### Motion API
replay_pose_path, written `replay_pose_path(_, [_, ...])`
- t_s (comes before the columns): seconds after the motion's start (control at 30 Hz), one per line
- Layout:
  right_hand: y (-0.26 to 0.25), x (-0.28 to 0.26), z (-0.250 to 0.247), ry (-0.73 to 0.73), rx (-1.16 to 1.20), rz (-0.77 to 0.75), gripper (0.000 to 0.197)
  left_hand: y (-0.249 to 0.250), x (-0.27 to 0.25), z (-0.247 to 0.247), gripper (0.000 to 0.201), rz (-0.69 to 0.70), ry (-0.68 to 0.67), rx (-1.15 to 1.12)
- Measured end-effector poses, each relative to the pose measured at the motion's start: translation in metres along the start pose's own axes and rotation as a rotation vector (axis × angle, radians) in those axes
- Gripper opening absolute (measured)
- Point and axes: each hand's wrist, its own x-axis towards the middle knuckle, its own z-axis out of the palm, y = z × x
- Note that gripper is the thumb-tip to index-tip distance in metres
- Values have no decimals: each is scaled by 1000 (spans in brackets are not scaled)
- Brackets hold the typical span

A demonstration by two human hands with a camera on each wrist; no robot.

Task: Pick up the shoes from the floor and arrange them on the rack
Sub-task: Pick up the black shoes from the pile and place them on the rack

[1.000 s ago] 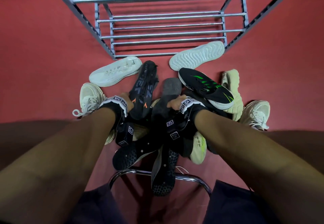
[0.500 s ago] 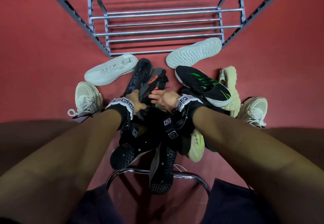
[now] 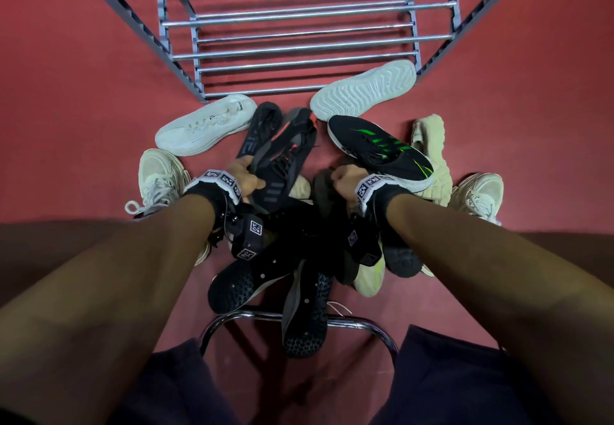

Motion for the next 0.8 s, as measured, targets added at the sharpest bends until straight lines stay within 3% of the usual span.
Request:
replay_pose_path(0.13, [24, -9, 4, -61, -201, -27, 32, -11, -4, -12, 59, 29, 110, 80])
replay_pose_path(0.3, [31, -28, 18, -224, -317, -5, 37, -19, 0, -14, 65, 26, 88, 105])
replay_pose_path(0.4, [31, -34, 31, -163, -341, -15, 64, -19, 2, -15, 64, 29, 69, 147])
replay_pose_path(0.5, [28, -34, 38, -140, -319, -34, 75, -16, -3, -13, 62, 16, 62, 150])
replay_pose_path(0.67, [18, -26, 44, -233, -169, 161, 103, -17, -1, -6, 60, -16, 45, 11])
replay_pose_path(0.73, [18, -26, 54, -159, -325, 164, 107, -18, -1, -4, 57, -66, 6, -44])
replay_pose_path(0.8, [19, -27, 52, -138, -323, 146, 97, -18, -4, -3, 52, -139, -54, -97])
